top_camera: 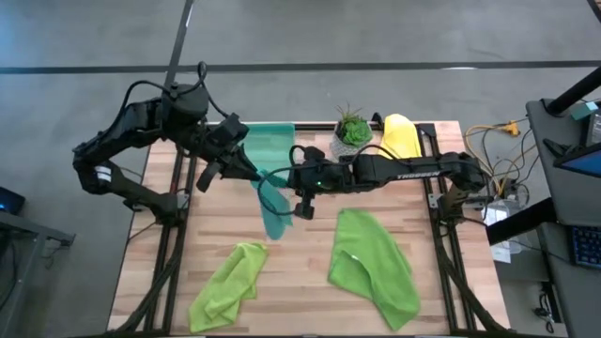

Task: Fold microfiber towels
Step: Fold the blue microfiber cloth

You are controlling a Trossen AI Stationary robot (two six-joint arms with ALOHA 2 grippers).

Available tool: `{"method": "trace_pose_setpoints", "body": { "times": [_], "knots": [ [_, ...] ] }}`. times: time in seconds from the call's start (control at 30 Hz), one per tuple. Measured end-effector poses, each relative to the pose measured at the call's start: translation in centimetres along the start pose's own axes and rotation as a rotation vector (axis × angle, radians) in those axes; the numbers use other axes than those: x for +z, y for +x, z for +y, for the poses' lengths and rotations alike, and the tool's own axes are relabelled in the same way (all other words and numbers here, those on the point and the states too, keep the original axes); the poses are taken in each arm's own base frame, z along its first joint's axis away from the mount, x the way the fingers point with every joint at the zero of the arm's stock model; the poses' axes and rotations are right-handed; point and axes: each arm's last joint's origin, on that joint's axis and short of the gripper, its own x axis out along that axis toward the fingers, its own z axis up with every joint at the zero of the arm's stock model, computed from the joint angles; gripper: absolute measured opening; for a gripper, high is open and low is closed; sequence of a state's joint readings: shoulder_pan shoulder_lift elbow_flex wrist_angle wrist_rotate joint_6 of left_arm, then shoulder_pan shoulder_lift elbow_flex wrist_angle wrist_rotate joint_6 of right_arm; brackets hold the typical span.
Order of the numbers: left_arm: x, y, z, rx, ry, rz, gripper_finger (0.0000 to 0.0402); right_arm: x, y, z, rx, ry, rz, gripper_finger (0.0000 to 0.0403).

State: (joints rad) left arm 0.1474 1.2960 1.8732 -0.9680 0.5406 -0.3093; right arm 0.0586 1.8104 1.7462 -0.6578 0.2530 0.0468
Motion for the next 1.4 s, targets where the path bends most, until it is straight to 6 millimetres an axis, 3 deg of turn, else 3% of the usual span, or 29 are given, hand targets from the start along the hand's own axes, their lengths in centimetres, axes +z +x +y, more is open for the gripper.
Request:
{"method": "trace_pose_setpoints", "body": {
  "times": [0.13,0.33,0.47,0.6,0.77,0.9,1.07,1.2,1.27,1.4],
  "knots": [
    [-0.9,-0.1,0.2,0.024,-0.042,0.079,0.0000,-0.6,-1.3,-0.4,-0.002,-0.002,0.071,0.0009],
    [-3.1,0.5,1.0,0.094,-0.131,0.272,0.0000,-1.4,-5.5,-1.1,-0.005,0.035,0.155,0.0009],
    [-4.3,1.8,1.5,0.146,-0.136,0.386,0.0000,-1.8,-8.0,-0.7,0.025,0.036,0.181,0.0009],
    [-5.5,4.7,2.3,0.152,-0.139,0.502,0.0000,-2.6,-9.2,0.1,0.122,0.063,0.235,0.0009],
    [-7.7,8.5,3.9,0.242,-0.057,0.666,0.0000,-4.0,-9.4,1.0,0.149,0.062,0.275,0.0009],
    [-8.9,10.0,5.7,0.394,0.021,0.796,0.0000,-4.6,-8.2,0.3,0.036,0.043,0.286,0.0009],
    [-8.9,10.0,7.6,0.628,0.125,0.869,0.0000,-4.6,-6.8,-1.6,-0.082,0.064,0.252,0.0009],
    [-8.7,9.2,7.9,0.809,0.188,0.848,0.0000,-4.5,-6.6,-2.4,-0.135,0.081,0.241,0.0009],
    [-8.5,8.6,7.8,0.895,0.192,0.809,0.0000,-4.5,-6.6,-2.4,-0.186,0.073,0.231,0.0009],
    [-9.4,8.2,7.8,0.900,0.121,0.763,0.0000,-5.2,-6.2,-1.4,-0.190,0.078,0.233,0.0009]
  ]
}}
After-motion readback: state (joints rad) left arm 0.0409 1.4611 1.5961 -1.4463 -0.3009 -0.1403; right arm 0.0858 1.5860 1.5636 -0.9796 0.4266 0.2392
